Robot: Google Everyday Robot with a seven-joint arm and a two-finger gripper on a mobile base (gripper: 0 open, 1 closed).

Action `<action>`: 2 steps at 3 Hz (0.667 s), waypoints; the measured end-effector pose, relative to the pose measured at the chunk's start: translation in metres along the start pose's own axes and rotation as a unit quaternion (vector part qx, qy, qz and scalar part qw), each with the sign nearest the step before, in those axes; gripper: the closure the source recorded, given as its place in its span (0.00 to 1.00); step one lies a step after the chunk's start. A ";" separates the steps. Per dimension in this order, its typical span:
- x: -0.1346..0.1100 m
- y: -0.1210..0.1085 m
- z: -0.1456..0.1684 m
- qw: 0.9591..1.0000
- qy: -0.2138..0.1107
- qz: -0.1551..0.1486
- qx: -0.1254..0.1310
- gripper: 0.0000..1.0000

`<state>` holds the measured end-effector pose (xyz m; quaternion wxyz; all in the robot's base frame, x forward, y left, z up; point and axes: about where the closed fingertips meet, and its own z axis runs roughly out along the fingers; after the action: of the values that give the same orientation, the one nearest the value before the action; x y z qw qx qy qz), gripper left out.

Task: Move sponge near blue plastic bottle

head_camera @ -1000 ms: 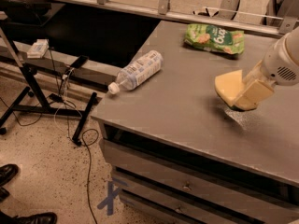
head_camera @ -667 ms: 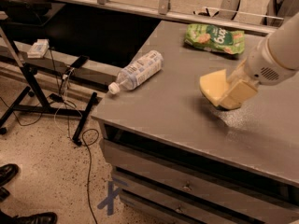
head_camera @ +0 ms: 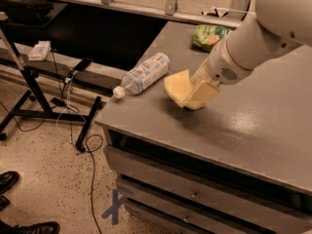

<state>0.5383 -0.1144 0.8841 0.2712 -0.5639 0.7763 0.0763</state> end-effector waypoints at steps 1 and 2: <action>-0.027 0.004 0.028 0.999 -0.023 -0.012 -0.022 1.00; -0.040 0.006 0.044 0.999 -0.034 -0.015 -0.033 1.00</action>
Offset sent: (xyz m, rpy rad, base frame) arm 0.0288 0.0748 -0.0281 0.1001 0.0297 0.0948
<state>0.5566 -0.0606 0.8662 0.2803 -0.5814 0.7548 0.1168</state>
